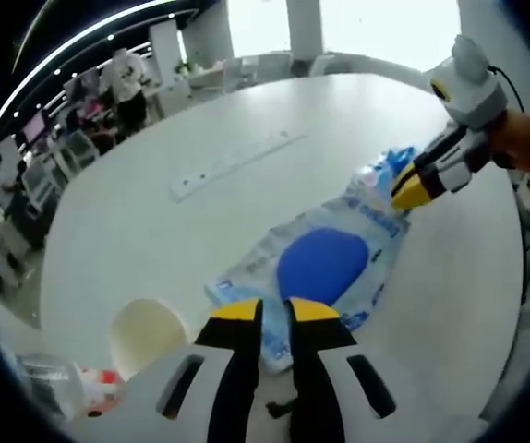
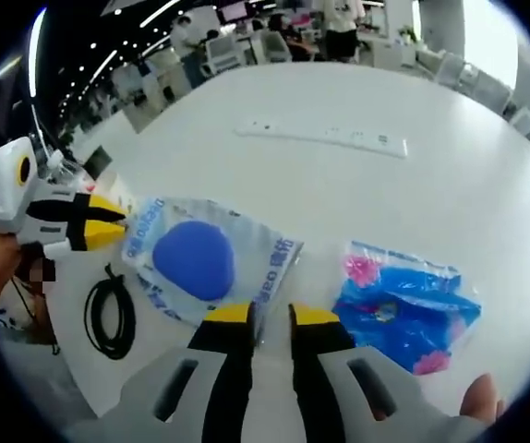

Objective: Arrange the tabletop items into an orderly group along one side of the table until the central work area is clear of visible clutter.

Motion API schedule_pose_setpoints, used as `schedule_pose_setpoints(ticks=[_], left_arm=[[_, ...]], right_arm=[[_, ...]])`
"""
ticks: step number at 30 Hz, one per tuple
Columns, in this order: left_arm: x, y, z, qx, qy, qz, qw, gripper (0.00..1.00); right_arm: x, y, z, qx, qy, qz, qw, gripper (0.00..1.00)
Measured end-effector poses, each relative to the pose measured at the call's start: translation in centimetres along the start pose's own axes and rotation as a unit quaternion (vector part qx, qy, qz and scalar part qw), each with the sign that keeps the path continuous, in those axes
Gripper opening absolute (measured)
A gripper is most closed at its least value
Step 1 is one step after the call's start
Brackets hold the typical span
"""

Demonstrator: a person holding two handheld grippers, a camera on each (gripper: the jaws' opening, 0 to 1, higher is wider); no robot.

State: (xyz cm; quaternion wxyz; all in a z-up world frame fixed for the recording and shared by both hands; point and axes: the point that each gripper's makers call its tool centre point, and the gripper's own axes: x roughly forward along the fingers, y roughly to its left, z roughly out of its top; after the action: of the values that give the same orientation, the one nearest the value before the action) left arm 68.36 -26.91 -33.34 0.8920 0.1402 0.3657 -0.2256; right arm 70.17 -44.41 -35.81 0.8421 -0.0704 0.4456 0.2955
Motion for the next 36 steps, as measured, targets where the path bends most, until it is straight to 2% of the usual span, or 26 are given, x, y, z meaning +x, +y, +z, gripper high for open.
schedule_pose_setpoints(ticks=[3,6,12,16,21,36], left_arm=[[-0.3,0.0,0.1,0.0,-0.003,0.001,1.0,0.09],[-0.4,0.0,0.1,0.0,-0.005,0.0,1.0,0.1],[-0.8,-0.3,0.1,-0.002,-0.009,-0.005,0.9999,0.12],[-1.2,-0.5,0.1,-0.003,-0.013,-0.013,0.9998,0.16],[-1.7,-0.9,0.1,0.001,-0.015,-0.023,0.9996,0.2],[-3.7,-3.3,-0.2,0.0,-0.044,-0.087,0.9952,0.37]], right_arm=[[-0.5,0.1,0.1,-0.009,-0.004,0.0,1.0,0.14],[-0.9,0.4,0.1,-0.038,-0.009,0.004,0.9992,0.17],[-1.2,0.8,-0.2,-0.043,-0.012,0.009,0.999,0.31],[-1.6,1.1,0.1,-0.05,-0.026,0.011,0.9983,0.39],[-2.1,1.5,0.3,-0.054,-0.038,0.016,0.9977,0.43],[-3.8,3.6,0.3,-0.068,-0.064,0.033,0.9951,0.52]])
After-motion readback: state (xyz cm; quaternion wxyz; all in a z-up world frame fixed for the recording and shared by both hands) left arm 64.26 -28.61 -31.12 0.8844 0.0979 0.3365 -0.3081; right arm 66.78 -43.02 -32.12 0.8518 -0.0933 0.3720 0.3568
